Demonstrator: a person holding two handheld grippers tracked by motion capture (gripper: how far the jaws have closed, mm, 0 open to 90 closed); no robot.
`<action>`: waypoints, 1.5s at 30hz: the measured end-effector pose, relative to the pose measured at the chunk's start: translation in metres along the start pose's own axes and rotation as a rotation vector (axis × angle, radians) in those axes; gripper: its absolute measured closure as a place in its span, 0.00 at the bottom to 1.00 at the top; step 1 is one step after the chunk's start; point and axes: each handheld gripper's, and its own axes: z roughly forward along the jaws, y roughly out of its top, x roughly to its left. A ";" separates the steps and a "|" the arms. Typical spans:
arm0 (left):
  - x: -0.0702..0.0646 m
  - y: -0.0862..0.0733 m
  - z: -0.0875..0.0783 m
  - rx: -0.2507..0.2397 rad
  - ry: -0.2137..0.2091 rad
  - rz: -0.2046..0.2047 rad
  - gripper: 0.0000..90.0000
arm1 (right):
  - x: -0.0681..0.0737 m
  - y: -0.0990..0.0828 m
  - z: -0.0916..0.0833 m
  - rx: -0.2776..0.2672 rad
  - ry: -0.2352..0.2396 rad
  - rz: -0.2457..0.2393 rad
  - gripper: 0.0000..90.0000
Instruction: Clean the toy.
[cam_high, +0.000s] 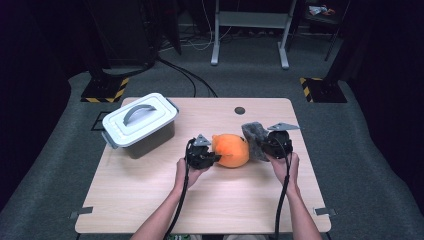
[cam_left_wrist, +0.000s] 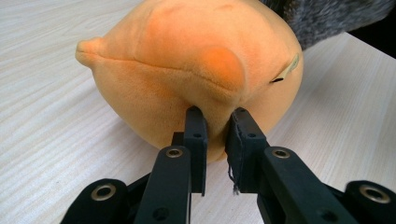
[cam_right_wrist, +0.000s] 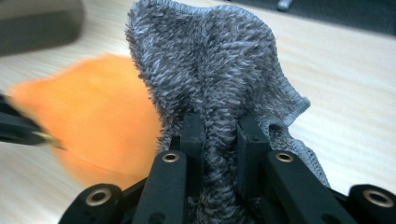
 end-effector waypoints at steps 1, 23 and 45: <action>0.000 0.000 0.000 -0.001 0.000 0.002 0.87 | 0.005 0.004 -0.002 -0.011 0.012 -0.015 0.85; -0.003 0.005 0.004 0.010 -0.007 0.027 0.87 | 0.064 0.023 0.035 0.034 0.196 -0.082 0.85; -0.004 0.002 0.004 0.000 -0.019 0.006 0.87 | 0.041 0.010 0.027 0.046 0.119 -0.075 0.85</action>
